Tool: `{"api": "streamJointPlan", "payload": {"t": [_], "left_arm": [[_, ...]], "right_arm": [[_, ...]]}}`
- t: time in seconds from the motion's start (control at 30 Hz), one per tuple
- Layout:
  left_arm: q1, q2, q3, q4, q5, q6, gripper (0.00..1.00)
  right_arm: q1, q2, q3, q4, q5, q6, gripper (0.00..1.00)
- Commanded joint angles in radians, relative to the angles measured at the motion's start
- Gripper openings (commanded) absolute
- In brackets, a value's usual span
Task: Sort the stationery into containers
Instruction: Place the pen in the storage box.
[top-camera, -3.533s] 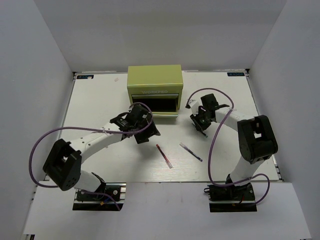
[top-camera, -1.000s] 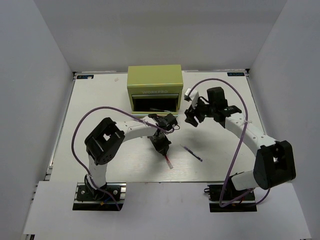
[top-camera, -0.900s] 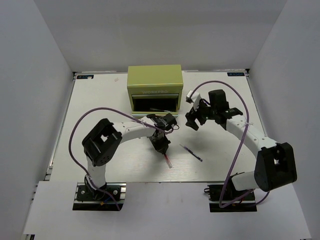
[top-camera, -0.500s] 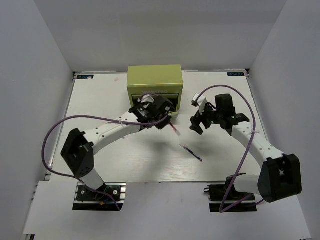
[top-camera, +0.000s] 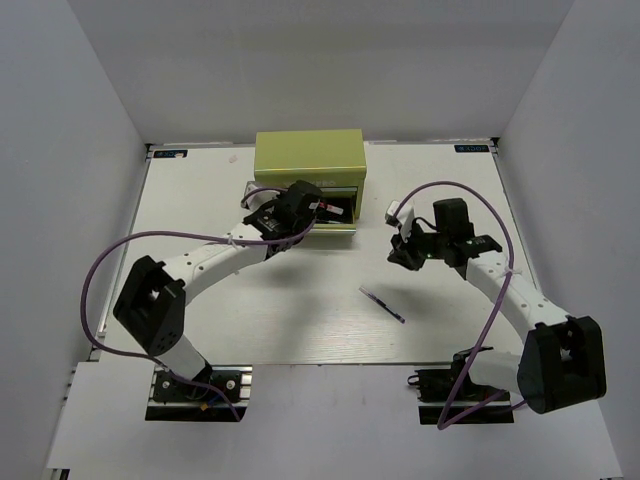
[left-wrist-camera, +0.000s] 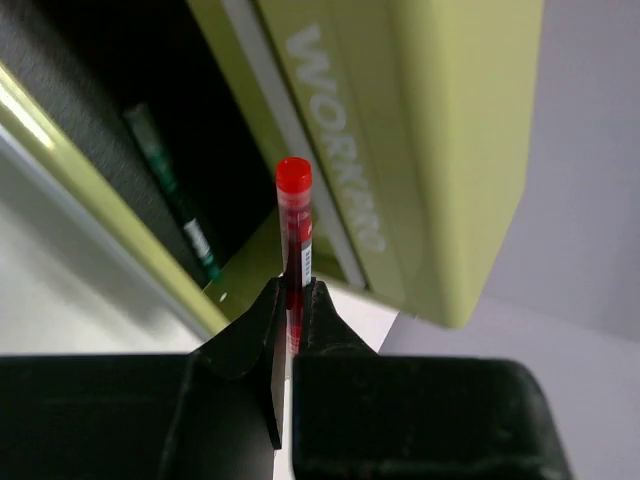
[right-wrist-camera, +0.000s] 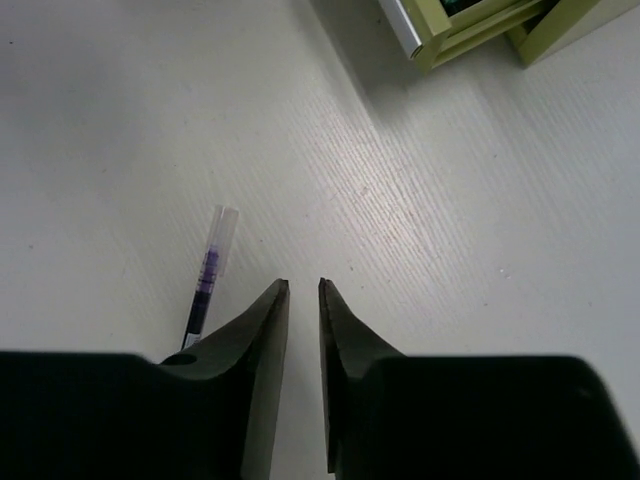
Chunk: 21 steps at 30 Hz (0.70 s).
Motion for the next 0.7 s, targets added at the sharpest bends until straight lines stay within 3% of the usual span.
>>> {"api": "streamJointPlan", "payload": {"t": [0.0, 0.03, 0.07, 0.17, 0.33, 0.4, 0.5, 0.67], "left_arm": [[0.02, 0.031, 0.043, 0.055, -0.117, -0.058, 0.0], [0.02, 0.041, 0.054, 0.078, -0.127, -0.058, 0.0], [0.031, 0.05, 0.054, 0.09, -0.127, -0.058, 0.0], [0.042, 0.096, 0.091, 0.049, -0.138, -0.058, 0.02], [0.051, 0.116, 0.068, 0.033, -0.106, -0.058, 0.38], [0.06, 0.107, 0.048, 0.044, -0.097, -0.058, 0.48], [0.06, 0.107, 0.048, 0.044, -0.097, -0.058, 0.54], [0.06, 0.061, 0.03, 0.073, -0.052, -0.018, 0.54]], "right_arm": [[-0.006, -0.036, -0.015, -0.009, -0.038, -0.019, 0.27], [-0.006, -0.035, -0.018, -0.012, -0.039, -0.022, 0.31], [-0.005, -0.038, -0.024, -0.018, -0.041, -0.026, 0.46], [-0.006, -0.035, -0.029, -0.043, -0.05, -0.038, 0.67], [0.003, -0.032, -0.057, -0.058, -0.064, -0.036, 0.85], [0.004, -0.021, -0.076, -0.046, -0.058, -0.018, 0.88], [0.014, -0.012, -0.106, -0.02, -0.032, -0.001, 0.88], [0.056, 0.025, -0.147, 0.023, 0.036, 0.005, 0.83]]}}
